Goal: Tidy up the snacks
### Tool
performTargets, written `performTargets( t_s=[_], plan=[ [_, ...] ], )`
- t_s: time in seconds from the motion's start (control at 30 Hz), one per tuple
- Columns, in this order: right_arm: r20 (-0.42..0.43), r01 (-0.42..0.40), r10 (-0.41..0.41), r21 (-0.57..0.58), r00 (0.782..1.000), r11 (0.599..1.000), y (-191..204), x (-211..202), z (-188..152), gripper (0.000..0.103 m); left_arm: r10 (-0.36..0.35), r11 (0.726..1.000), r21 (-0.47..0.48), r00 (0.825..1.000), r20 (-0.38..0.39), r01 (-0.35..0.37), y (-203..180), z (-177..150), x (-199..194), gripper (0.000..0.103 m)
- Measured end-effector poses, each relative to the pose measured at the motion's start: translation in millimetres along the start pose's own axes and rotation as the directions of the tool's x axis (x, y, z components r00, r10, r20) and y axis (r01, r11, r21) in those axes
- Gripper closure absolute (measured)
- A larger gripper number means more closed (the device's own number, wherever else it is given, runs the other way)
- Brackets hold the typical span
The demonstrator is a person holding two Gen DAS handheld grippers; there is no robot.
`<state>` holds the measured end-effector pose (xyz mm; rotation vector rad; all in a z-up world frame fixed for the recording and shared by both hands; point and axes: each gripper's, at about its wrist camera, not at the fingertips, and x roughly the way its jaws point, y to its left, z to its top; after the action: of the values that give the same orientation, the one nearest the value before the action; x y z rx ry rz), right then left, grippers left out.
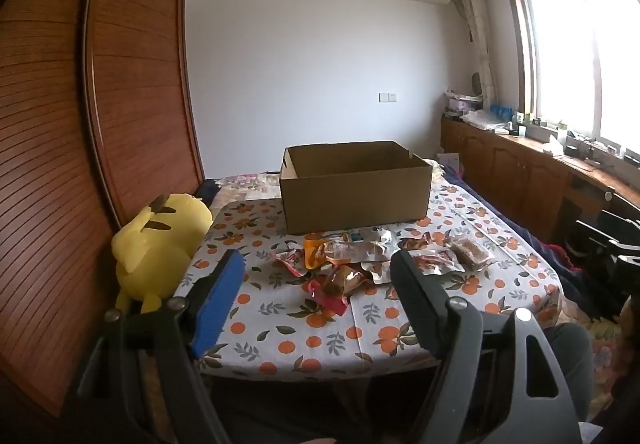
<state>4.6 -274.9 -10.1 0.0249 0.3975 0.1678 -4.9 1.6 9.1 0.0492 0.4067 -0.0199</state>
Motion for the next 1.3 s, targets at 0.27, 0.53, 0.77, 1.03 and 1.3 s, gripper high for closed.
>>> performTargets(
  t_s=[0.27,0.53,0.77,1.03,1.3],
  plan=[
    [-0.003,0.001,-0.001,0.001,1.000,1.000,-5.9,-0.9,-2.8,0.000,-0.001,1.000,0.007,1.000,0.003,0.001,-0.8,2.6,-2.5,0.027],
    [-0.004,-0.006,0.006,0.000,1.000,1.000,-4.6,0.6,-3.9,0.000,-0.002,1.000,0.008,1.000,0.004,0.002,-3.0,1.2,-3.5,0.027],
    [-0.007,-0.003,0.003,-0.003,1.000,1.000,-4.9,1.3,-4.2,0.000,-0.002,1.000,0.008,1.000,0.005,0.002,-3.2,1.2,-4.5,0.027],
    [-0.012,0.000,0.000,-0.001,1.000,1.000,-7.7,0.3,-5.7,0.000,-0.002,1.000,0.008,1.000,0.004,0.002,-3.9,0.8,-5.5,0.027],
    [-0.013,0.000,0.000,-0.003,1.000,1.000,-7.9,-0.2,-5.7,0.000,-0.002,1.000,0.009,1.000,0.004,0.002,-3.8,-0.3,-5.2,0.027]
  ],
)
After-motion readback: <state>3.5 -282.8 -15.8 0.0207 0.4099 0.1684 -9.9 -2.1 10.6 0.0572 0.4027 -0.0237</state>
